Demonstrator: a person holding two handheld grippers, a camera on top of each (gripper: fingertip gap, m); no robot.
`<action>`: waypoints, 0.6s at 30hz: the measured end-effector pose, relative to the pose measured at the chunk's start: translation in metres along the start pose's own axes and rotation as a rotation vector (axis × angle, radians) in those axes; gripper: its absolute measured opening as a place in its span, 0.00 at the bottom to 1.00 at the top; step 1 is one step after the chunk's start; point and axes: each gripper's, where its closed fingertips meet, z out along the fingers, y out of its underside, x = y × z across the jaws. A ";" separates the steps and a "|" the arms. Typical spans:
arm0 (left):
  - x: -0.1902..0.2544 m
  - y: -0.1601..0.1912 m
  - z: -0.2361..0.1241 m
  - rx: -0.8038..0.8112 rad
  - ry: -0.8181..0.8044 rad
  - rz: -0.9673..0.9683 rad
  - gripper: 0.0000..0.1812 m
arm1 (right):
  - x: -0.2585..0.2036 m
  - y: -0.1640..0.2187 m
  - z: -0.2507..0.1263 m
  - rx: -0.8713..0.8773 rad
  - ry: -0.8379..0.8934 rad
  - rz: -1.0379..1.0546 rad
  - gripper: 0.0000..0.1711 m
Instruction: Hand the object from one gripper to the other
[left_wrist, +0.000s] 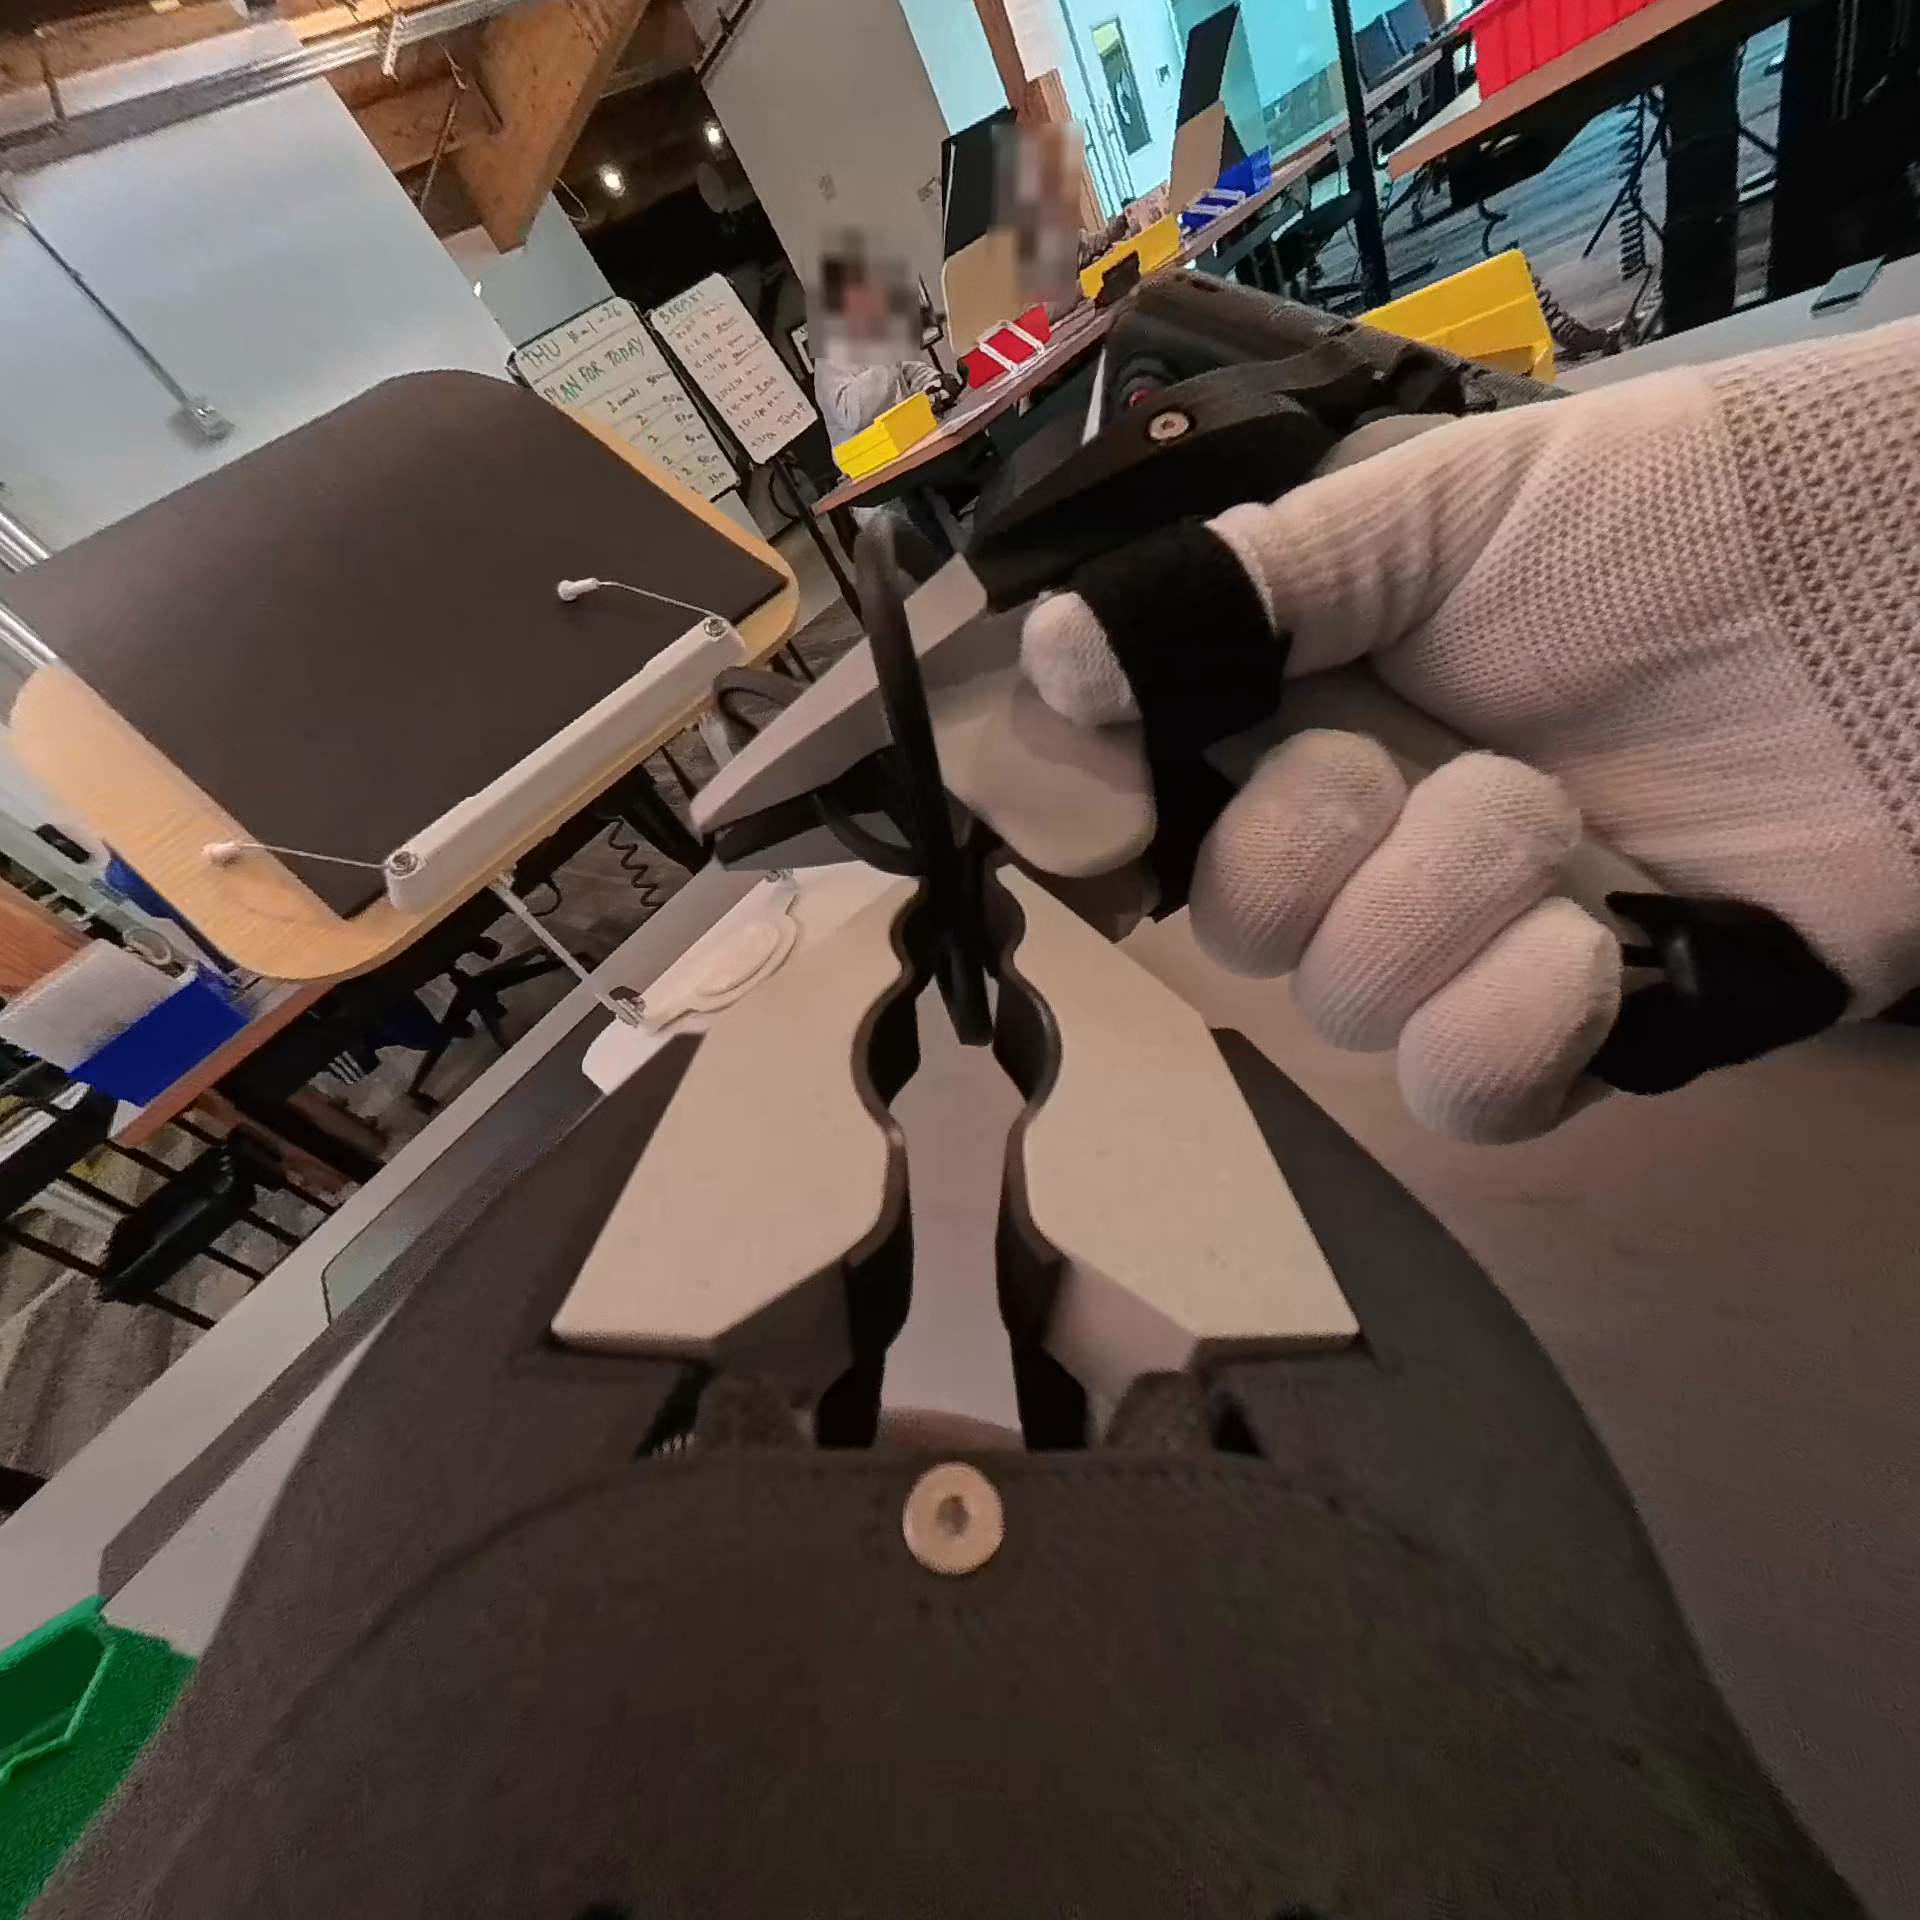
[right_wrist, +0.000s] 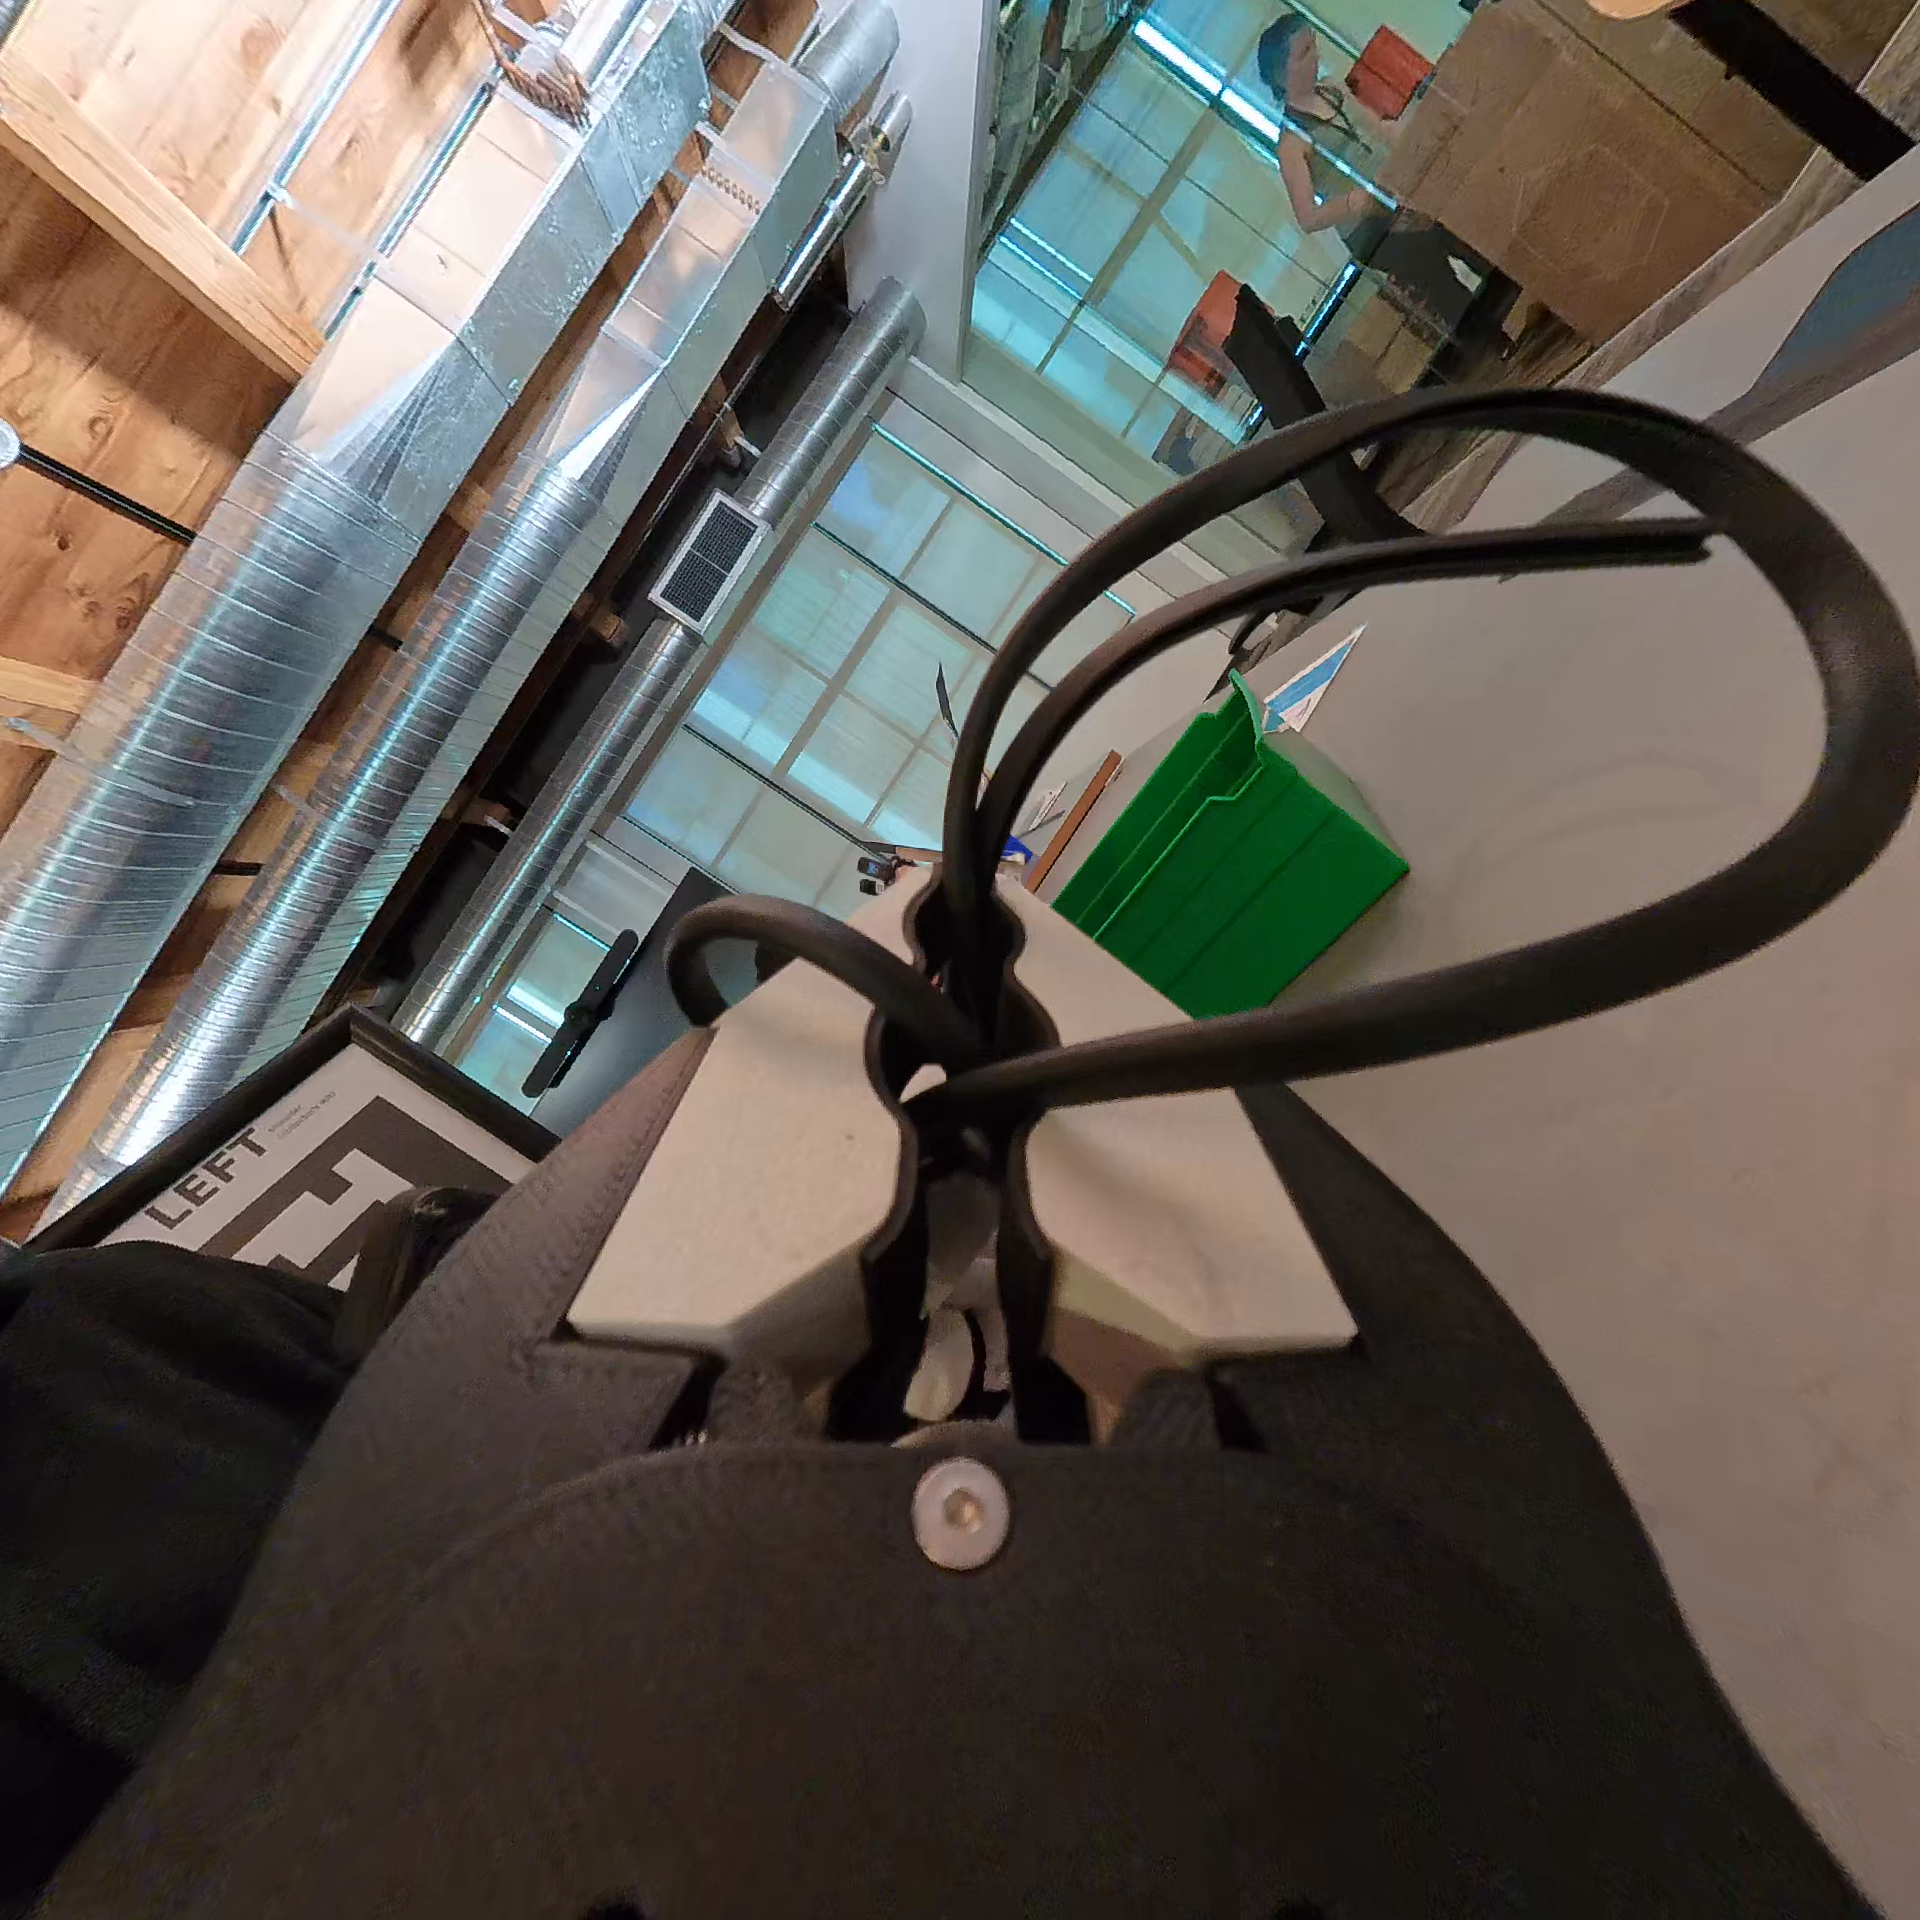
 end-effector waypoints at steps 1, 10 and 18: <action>0.000 0.001 0.000 0.001 -0.004 -0.001 0.03 | 0.000 0.000 0.000 -0.003 0.001 -0.001 0.00; -0.003 0.003 -0.005 0.018 0.055 -0.122 0.02 | 0.003 0.003 0.000 -0.009 -0.004 -0.008 0.03; -0.008 0.004 -0.010 0.006 0.117 -0.167 0.02 | 0.004 0.010 0.001 -0.035 -0.010 -0.026 0.09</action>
